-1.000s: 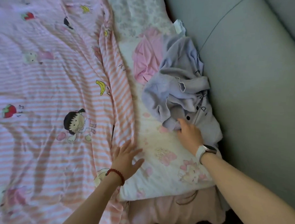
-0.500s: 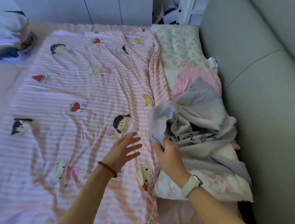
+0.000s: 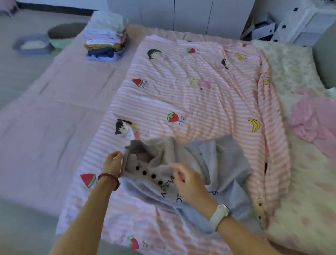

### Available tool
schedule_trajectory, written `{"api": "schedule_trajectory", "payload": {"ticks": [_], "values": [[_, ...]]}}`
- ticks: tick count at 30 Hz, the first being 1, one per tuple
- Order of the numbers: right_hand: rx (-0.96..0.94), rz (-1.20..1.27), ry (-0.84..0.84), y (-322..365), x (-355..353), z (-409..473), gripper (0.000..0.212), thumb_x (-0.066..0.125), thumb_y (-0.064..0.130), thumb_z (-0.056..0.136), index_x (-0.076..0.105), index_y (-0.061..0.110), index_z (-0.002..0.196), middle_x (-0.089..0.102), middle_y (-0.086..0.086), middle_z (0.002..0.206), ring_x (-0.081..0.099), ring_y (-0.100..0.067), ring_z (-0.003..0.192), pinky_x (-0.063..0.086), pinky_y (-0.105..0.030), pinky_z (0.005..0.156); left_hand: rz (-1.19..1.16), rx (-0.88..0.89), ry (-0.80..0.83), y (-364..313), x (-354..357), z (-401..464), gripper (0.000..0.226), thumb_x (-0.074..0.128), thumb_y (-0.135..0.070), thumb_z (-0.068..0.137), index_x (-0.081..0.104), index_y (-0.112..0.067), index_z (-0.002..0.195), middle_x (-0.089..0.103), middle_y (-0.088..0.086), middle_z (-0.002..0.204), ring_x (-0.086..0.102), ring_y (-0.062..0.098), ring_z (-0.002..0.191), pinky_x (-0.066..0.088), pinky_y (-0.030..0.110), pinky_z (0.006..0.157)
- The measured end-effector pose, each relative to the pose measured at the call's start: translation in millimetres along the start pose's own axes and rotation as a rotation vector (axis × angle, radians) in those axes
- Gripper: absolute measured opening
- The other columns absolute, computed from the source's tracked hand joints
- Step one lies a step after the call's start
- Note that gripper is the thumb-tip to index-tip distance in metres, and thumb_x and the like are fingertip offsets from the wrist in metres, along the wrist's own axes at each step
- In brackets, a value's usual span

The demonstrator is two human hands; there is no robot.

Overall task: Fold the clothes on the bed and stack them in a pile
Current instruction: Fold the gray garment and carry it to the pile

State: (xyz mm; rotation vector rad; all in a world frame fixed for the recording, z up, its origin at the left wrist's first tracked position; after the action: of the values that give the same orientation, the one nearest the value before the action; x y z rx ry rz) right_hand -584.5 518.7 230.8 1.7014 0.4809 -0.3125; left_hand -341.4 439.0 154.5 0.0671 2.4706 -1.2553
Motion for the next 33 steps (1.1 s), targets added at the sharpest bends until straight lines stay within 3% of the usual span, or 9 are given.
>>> {"api": "schedule_trajectory", "payload": {"ticks": [7,12,14,16,19,21,23,27,33], "values": [[0.052,-0.424,0.178,-63.6,36.0,78.0,0.035,0.037,0.011,0.099,0.048,0.01,0.132,0.049,-0.008,0.134,0.047,-0.023,0.119,0.039,-0.029,0.095,0.221,-0.16,0.05,113.1,-9.7,25.4,0.062,0.058,-0.024,0.09,0.03,-0.003,0.142,0.032,0.02,0.146,0.034,0.033,0.132,0.033,0.045,0.105],[-0.246,-0.886,0.329,-66.3,77.2,152.1,0.049,0.04,0.017,0.097,0.028,0.015,0.144,0.025,-0.002,0.152,0.022,-0.022,0.139,0.022,-0.037,0.11,0.074,-0.232,-0.049,138.9,8.7,46.3,0.074,0.063,-0.024,0.087,0.021,-0.005,0.145,0.036,0.018,0.144,0.039,0.034,0.129,0.036,0.043,0.102],[-0.308,-1.058,0.441,-75.0,94.3,174.6,0.061,0.039,0.028,0.098,0.008,0.017,0.149,0.004,0.0,0.158,0.0,-0.02,0.145,0.005,-0.044,0.115,0.114,-0.269,-0.073,146.6,11.4,52.7,0.057,0.062,-0.026,0.087,0.04,-0.001,0.133,0.05,0.019,0.128,0.048,0.034,0.117,0.041,0.041,0.095],[-0.248,-1.116,0.551,-89.8,102.0,191.9,0.069,0.04,0.036,0.098,-0.002,0.017,0.149,0.003,-0.002,0.158,-0.002,-0.021,0.145,0.0,-0.047,0.115,0.184,-0.19,-0.098,141.9,8.9,58.8,0.023,0.06,-0.024,0.088,0.054,-0.002,0.088,0.057,0.018,0.086,0.053,0.032,0.086,0.043,0.037,0.07],[-0.123,-1.138,0.647,-105.3,102.6,202.4,0.057,0.043,0.033,0.097,0.023,0.009,0.144,0.043,-0.01,0.14,0.041,-0.027,0.126,0.015,-0.047,0.114,0.145,-0.031,-0.154,123.4,-1.7,62.0,0.04,0.054,-0.017,0.092,0.03,-0.012,0.061,0.03,0.004,0.056,0.032,0.021,0.056,0.022,0.033,0.052],[-0.13,-1.078,0.618,-98.4,98.8,196.2,0.023,0.041,0.021,0.097,0.054,0.008,0.111,0.059,-0.008,0.096,0.054,-0.023,0.081,0.041,-0.039,0.091,0.126,0.061,-0.166,103.7,-6.7,55.8,0.038,0.05,-0.017,0.094,0.028,-0.014,0.063,0.029,0.001,0.057,0.029,0.016,0.053,0.022,0.031,0.051],[-0.1,-0.83,0.54,-91.5,88.2,184.7,0.02,0.039,0.016,0.098,0.054,0.006,0.105,0.051,-0.002,0.081,0.044,-0.016,0.063,0.038,-0.03,0.061,0.096,0.146,-0.16,83.8,-9.4,45.8,0.034,0.047,-0.016,0.096,0.03,-0.014,0.066,0.033,0.003,0.059,0.032,0.016,0.054,0.025,0.03,0.053],[-0.13,-0.413,0.187,-62.5,21.4,157.7,0.017,0.047,0.017,0.097,0.061,0.01,0.102,0.06,-0.005,0.084,0.053,-0.019,0.071,0.04,-0.033,0.064,0.091,0.31,-0.16,37.1,-18.5,22.8,0.028,0.047,-0.018,0.096,0.036,-0.009,0.071,0.036,0.005,0.061,0.034,0.016,0.055,0.028,0.029,0.052],[-0.226,-0.41,-0.216,-2.1,-102.3,93.4,0.009,0.058,0.008,0.09,0.065,0.004,0.095,0.054,0.002,0.077,0.052,-0.019,0.07,0.038,-0.028,0.062,0.13,0.588,-0.147,-63.8,-35.1,-22.2,0.005,0.046,-0.01,0.095,0.051,-0.011,0.095,0.054,-0.001,0.081,0.048,0.013,0.073,0.031,0.024,0.056]]}}
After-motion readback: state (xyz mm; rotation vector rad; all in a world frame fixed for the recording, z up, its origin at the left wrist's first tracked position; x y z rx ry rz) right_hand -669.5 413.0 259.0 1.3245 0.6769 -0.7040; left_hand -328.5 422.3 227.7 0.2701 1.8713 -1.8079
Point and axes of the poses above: each hand's wrist, its own z-axis towards the middle knuckle, its own x-axis out of the palm, y = z × x, the point moved 9 cm from there along z, towards the middle knuckle
